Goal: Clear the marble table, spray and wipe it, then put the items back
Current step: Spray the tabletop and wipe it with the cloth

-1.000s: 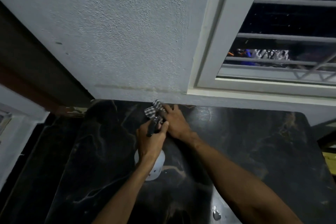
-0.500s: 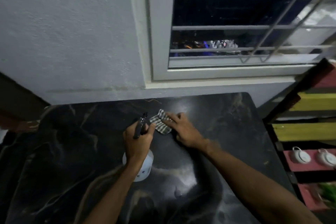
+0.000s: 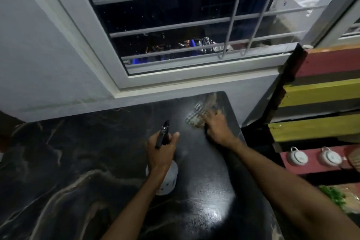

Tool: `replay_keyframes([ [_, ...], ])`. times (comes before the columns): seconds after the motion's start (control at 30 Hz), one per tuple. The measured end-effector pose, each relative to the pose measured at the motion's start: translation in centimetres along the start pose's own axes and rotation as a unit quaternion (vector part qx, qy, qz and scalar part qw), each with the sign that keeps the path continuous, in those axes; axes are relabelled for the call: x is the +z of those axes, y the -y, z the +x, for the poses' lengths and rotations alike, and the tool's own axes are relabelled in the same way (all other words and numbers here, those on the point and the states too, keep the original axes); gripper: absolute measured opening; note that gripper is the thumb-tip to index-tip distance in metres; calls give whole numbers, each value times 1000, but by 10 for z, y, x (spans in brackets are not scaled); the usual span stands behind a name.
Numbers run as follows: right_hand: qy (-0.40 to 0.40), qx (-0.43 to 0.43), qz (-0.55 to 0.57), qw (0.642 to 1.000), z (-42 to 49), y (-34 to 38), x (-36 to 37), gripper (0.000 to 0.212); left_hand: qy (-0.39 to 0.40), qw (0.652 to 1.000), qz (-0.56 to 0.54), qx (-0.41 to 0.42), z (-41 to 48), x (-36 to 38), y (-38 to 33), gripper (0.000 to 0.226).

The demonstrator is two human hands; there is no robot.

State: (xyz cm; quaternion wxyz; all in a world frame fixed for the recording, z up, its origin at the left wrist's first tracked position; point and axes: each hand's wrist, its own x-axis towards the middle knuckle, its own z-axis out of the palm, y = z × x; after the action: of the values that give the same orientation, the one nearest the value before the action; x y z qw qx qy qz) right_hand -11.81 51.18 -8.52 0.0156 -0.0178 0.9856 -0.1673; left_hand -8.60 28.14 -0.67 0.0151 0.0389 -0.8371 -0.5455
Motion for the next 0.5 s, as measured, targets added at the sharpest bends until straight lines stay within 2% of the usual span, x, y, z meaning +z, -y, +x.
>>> replay_keyframes([
  [0.03, -27, 88, 5, 996, 16, -13, -7, 67, -4, 1000, -1, 0, -1, 8, -3, 36],
  [0.07, -33, 131, 3, 991, 29, -20, -10, 68, -9, 1000, 2, -1, 0, 17, -4, 35],
  [0.1, -23, 117, -7, 993, 37, -20, -11, 69, -12, 1000, 4, -1, 1, 23, -5, 34],
  [0.2, 15, -64, -25, 998, 47, -31, -9, 71, -22, 999, 22, 8, 9, 34, -7, 32],
  [0.23, 9, -73, -22, 997, 56, -44, -15, 66, -25, 999, 26, 10, 12, 36, -8, 31],
  [0.27, -15, -29, -10, 999, 66, -56, -19, 60, -29, 999, 30, 9, 15, 37, -7, 30],
  [0.33, -51, 110, 24, 992, 71, -64, -25, 56, -36, 999, 37, 10, 17, 36, -7, 30],
  [0.37, -40, 116, 25, 992, 61, -57, -19, 60, -40, 998, 38, 11, 14, 34, -5, 30],
  [0.43, 11, 6, 7, 1000, 19, -40, -3, 70, -46, 998, 34, 11, 5, 28, -5, 30],
  [0.5, 52, -121, 9, 991, -26, -41, 3, 77, -45, 998, 32, 8, -5, 20, -5, 31],
])
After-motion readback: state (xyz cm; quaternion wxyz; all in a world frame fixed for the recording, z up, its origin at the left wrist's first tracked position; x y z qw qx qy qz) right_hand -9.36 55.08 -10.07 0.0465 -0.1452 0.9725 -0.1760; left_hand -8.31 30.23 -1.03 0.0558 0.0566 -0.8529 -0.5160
